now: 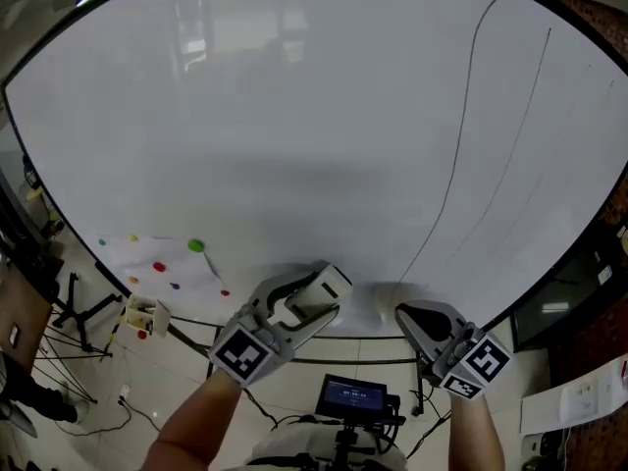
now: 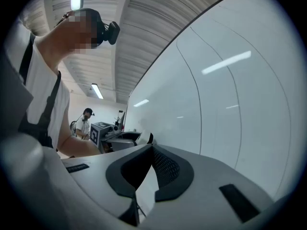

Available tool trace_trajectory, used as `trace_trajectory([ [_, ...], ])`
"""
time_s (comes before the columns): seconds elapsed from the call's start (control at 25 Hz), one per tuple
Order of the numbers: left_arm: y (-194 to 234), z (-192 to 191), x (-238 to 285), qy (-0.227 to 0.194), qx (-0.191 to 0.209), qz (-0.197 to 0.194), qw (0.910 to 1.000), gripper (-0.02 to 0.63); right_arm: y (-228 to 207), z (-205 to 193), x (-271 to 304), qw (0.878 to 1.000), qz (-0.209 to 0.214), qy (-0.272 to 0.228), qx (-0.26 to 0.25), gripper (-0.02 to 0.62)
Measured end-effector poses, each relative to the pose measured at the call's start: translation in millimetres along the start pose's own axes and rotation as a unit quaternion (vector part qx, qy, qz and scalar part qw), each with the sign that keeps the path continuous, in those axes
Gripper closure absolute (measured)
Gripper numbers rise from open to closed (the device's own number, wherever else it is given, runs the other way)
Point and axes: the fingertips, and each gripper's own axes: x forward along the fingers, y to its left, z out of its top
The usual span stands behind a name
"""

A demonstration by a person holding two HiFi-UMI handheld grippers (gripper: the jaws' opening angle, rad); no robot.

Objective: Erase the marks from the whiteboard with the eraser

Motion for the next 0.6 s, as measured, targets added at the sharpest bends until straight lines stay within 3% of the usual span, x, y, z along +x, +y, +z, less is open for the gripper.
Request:
trace_trajectory([
  [0.12,-23.4,-24.5,-1.4,-0.009,-0.040,-0.045,0.9982,0.328,1.7,-28.1,-7.2,0.999,-0.026,0.012,0.027,0.584],
  [0.32,-54.1,-58.9,7.6,0.003,-0.083,-0.070,0.9941,0.328,7.3,-68.4,-28.4,0.995,-0.067,0.026,0.071,0.584],
  [0.6,-75.5,-72.0,8.3,0.008,-0.111,-0.041,0.9929,0.328,11.7,-85.7,-43.1,0.994,-0.066,0.034,0.077,0.584],
])
